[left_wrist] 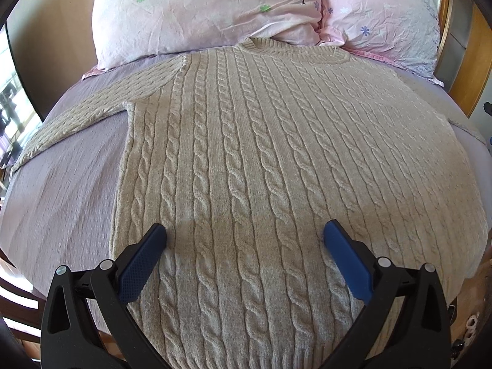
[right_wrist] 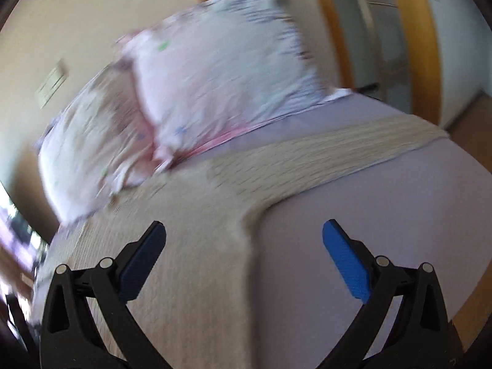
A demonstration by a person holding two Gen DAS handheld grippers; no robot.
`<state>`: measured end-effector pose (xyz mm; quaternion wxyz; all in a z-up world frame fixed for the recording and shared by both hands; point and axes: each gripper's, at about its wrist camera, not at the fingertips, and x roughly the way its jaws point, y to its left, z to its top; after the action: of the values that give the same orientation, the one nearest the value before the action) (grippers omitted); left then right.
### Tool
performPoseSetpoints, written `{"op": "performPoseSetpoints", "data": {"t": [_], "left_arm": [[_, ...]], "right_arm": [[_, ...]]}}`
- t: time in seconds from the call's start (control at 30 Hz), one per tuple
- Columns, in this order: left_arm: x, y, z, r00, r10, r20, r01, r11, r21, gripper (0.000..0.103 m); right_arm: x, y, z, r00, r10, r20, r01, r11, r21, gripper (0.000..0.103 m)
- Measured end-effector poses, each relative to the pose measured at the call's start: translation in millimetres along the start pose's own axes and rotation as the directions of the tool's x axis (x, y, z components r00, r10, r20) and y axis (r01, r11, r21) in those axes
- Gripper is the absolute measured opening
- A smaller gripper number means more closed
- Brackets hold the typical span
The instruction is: Fold small clothes
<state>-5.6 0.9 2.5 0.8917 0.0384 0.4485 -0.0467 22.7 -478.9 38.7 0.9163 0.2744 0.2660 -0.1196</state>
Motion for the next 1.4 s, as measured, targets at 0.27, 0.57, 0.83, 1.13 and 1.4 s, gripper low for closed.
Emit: {"op": "performPoseSetpoints", "data": {"t": [0.27,0.57,0.83,1.13,1.4], "left_arm": [[-1.4,27.3,9.2,0.971,-0.181,0.155,0.196,0.976,-0.091,0.102],[-6.0,87.4,26.0,0.909,-0.287,0.303,0.358,0.908,-0.216,0.102],[-18.4,179.6,28.4,0.929,-0.091,0.358,0.236,0.892,-0.386,0.102],[-3.7,291.6,34.0,0.947,-0.012,0.322,0.240,0.693,-0.679,0.102],[15.8,382.1,25.8,0.968,0.122,0.219,0.129,0.505,-0.854,0.084]], "right_arm": [[69.1,-151.6,92.8,0.973,-0.215,-0.080,0.227,0.851,0.474,0.051],[111.3,-188.3,106.9,0.958,-0.276,-0.082,0.277,0.801,0.531,0.007],[69.6,15.7,110.9,0.986,0.001,0.165,-0.013,0.997,0.071,0.007],[104.9,299.1,-69.2,0.748,0.482,-0.456,-0.651,0.666,-0.364,0.014],[91.0,255.2,-44.7,0.821,0.467,-0.330,-0.568,0.730,-0.380,0.061]]}}
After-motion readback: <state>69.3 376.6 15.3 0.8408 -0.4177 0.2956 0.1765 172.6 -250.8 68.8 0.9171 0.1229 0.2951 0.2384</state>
